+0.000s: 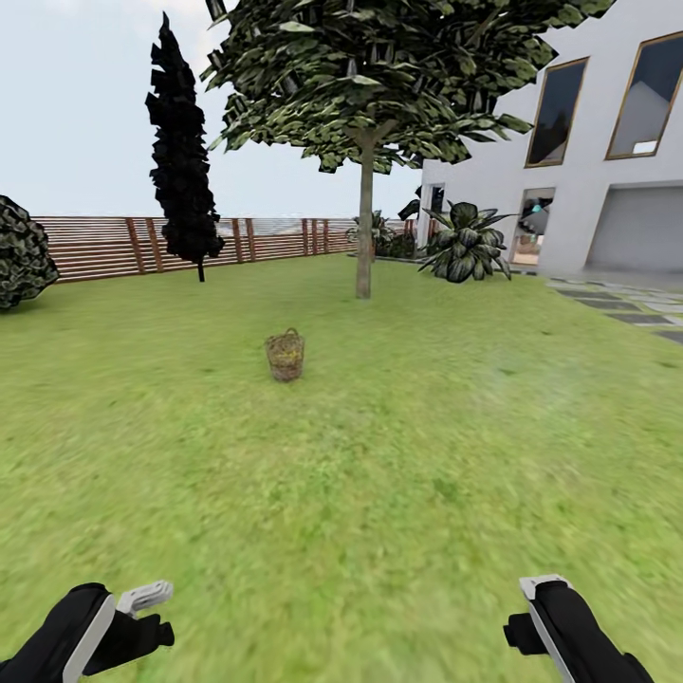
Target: Take the three Easter eggs out of the wicker basket on the lawn in the garden, then place them on the lawn next to a single tree (choose any tree) so that all three eggs are next to the same tree and none are left in the basket.
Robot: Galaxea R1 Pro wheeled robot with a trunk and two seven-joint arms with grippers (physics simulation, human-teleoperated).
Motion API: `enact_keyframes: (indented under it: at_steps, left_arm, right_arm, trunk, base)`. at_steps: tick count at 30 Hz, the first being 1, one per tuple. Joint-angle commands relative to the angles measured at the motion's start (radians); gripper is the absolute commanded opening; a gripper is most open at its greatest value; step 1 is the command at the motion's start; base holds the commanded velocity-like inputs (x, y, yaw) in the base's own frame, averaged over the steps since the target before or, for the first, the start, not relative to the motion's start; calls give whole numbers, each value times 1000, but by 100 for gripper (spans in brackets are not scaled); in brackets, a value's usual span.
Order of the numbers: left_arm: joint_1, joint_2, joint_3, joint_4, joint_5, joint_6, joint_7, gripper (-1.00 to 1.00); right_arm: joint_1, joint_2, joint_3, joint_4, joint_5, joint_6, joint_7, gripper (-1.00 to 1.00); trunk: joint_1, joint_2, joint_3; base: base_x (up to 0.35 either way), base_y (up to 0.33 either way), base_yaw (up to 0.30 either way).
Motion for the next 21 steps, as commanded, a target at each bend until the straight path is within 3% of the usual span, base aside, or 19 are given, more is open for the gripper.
enact_keyframes:
  at_steps: [1,21]
  left_arm:
    - [-1,0,2,-1,-5,4,-7,100]
    - [0,1,4,-1,-5,4,-7,100]
  right_arm:
    - [-1,0,0,-1,6,4,2,100]
    - [-1,1,1,-1,11,4,2,100]
  trunk:
    - [1,-1,-1]
    - [1,-1,-1]
  base:
    - [338,0,0]
    - [338,0,0]
